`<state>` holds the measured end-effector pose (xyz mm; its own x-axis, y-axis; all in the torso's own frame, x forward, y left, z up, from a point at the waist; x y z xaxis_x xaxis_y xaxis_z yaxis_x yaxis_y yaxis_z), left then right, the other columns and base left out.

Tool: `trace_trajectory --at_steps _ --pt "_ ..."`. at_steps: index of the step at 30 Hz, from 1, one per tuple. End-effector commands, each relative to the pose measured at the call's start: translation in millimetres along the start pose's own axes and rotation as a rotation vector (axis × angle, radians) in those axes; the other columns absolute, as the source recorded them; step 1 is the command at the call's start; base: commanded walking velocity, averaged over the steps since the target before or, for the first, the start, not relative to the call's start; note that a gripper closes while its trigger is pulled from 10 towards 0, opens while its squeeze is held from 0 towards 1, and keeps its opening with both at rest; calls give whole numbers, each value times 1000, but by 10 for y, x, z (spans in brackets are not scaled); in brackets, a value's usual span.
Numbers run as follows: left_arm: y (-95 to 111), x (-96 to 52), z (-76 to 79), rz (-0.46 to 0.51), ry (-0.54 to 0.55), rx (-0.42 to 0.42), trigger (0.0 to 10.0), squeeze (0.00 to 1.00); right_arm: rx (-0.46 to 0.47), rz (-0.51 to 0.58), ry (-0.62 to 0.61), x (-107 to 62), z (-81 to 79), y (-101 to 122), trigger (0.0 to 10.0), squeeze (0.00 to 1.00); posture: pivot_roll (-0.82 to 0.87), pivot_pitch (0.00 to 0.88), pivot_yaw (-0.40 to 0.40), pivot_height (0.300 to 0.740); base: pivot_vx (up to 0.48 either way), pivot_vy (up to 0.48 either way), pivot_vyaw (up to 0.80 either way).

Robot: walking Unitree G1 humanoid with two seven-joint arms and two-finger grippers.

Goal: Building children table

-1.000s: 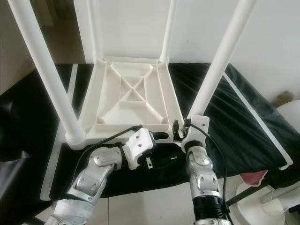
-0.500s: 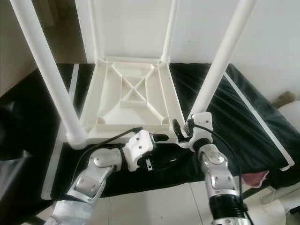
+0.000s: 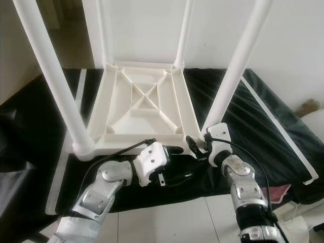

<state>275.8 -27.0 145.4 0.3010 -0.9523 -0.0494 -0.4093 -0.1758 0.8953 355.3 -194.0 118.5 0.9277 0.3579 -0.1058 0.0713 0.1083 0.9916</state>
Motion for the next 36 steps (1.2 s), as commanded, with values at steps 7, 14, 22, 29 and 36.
trace_trajectory --at_steps 7,14,22,29,36 --pt "-9 -8 -55 -18 69 -1 10000 0 -56 -12 79 79 -47 30 10000 0 59 0 -56 740 0 0 0" --pt "-8 -18 -66 -21 70 4 10000 0 -76 -5 125 116 -79 52 471 0 63 0 -55 740 0 0 0" --pt "-6 -21 -64 -21 69 5 10000 0 -76 -7 135 109 -87 26 0 0 64 0 -55 740 0 0 0" --pt "1 -12 -64 -18 65 3 10000 0 -8 12 105 92 -68 17 10000 0 57 0 -52 740 0 0 0" --pt "1 -9 -54 -17 61 2 10000 0 68 30 62 122 -126 15 10000 0 53 0 -51 740 0 0 0"
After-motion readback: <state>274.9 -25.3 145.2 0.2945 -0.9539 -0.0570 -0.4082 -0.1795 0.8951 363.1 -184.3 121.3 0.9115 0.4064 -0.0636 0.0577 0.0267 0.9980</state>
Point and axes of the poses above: a point about 5 cm out from each wrist's last joint towards the gripper, its own x axis pointing out of the wrist towards the gripper, its own y axis along the axis of the wrist's last joint, z = x × y, the point moved 4 cm from there along x, pointing out of the wrist towards the gripper, and after that the axes turned 8 degrees about x, right-handed, at the moved point
